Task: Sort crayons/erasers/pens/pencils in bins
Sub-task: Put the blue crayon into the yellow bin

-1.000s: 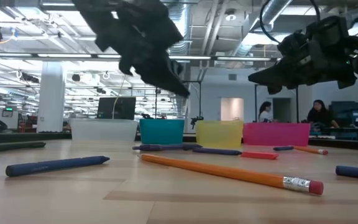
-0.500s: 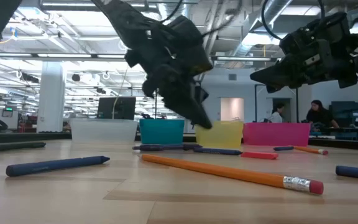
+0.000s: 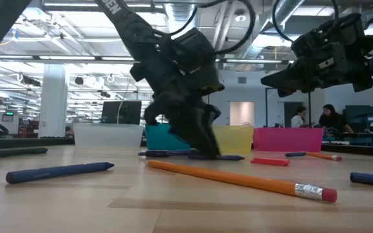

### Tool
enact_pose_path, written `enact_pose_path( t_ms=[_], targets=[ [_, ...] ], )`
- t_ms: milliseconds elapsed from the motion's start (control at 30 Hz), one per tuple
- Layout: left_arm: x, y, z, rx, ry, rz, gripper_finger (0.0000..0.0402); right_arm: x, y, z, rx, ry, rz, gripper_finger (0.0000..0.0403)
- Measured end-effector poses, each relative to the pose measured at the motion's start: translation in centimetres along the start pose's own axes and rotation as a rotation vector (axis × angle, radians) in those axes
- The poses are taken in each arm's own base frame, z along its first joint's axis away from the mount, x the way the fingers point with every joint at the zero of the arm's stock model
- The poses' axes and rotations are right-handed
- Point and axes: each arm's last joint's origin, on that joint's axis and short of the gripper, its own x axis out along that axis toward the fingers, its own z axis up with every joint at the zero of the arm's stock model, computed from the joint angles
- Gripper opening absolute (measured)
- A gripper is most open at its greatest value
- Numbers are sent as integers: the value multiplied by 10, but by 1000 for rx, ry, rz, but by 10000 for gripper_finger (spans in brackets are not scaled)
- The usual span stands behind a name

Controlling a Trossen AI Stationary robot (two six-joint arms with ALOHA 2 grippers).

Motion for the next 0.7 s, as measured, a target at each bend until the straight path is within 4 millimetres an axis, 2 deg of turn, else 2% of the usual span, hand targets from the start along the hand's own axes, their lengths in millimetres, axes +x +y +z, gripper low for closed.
enact_pose_path(
  t_ms=[333, 700],
  targets=[
    [1, 1, -2, -3, 23, 22, 82, 0, 0, 0, 0, 0, 0, 6],
    [-2, 0, -7, -21, 129, 80, 82, 0, 0, 0, 0, 0, 0, 7]
  ],
)
